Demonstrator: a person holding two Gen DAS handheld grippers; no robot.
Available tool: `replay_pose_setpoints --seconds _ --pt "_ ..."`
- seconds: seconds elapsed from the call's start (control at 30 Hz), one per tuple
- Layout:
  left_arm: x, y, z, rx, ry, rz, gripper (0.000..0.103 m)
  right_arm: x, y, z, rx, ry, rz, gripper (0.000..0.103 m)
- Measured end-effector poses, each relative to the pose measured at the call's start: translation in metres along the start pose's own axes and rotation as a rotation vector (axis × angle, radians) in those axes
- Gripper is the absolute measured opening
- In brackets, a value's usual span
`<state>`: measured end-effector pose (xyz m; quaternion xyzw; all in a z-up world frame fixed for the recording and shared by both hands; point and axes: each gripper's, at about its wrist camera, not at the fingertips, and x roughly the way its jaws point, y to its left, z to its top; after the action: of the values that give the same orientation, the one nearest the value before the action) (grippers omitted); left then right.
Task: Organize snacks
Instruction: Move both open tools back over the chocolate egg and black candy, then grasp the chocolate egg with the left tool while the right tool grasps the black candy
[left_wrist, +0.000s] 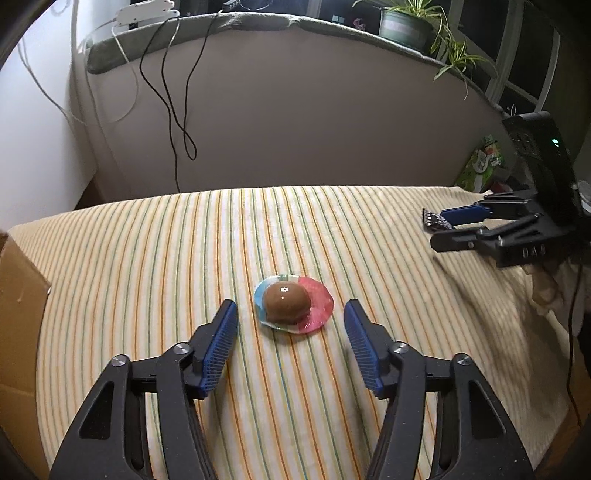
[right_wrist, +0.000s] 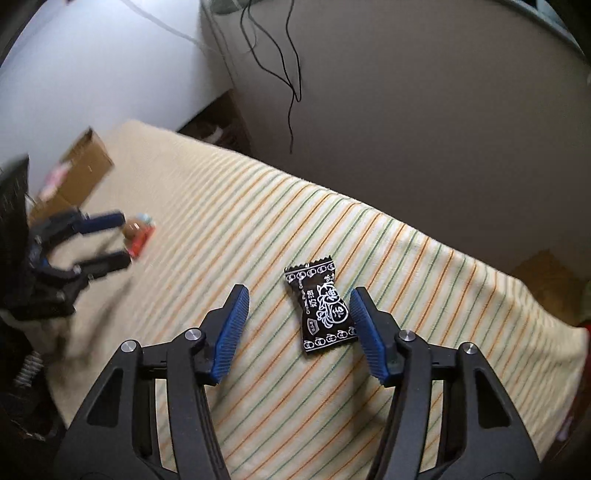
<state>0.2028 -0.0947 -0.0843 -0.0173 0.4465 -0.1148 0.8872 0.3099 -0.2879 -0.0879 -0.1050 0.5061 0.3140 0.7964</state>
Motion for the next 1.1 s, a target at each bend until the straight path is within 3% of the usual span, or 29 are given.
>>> replay_pose_setpoints --seconds 0.17,0.37,0.57,0.63,0.87,0.97,1.03,1.1 --pt "0.005 -0.004 0.002 0.033 0.009 0.023 0.044 0.005 0.016 0.003 -0.061 0.01 -0.11 0.051" --pt "0.006 -0.002 0.002 0.031 0.0 0.015 0.038 0.003 0.017 0.002 -0.059 0.007 -0.137 0.027" --pt "0.0 -0.004 -0.001 0.041 -0.011 0.014 0.03 0.001 0.024 -0.003 -0.051 -0.002 -0.161 0.025" --pt "-0.003 -0.003 -0.002 0.042 -0.015 0.013 0.014 -0.001 0.027 -0.005 -0.045 -0.007 -0.161 0.025" --pt "-0.002 0.0 -0.006 0.025 -0.016 -0.001 0.013 -0.003 0.04 -0.013 -0.057 -0.007 -0.173 0.025" --pt "-0.004 -0.001 -0.005 0.011 -0.022 -0.018 0.022 -0.005 0.04 -0.016 -0.049 -0.008 -0.174 0.025" --pt "-0.006 -0.001 -0.004 0.01 -0.028 -0.018 0.056 -0.007 0.038 -0.017 -0.044 -0.007 -0.173 0.025" --pt "-0.007 -0.005 -0.003 0.012 -0.044 -0.013 0.061 -0.007 0.037 -0.017 -0.041 -0.005 -0.175 0.025"
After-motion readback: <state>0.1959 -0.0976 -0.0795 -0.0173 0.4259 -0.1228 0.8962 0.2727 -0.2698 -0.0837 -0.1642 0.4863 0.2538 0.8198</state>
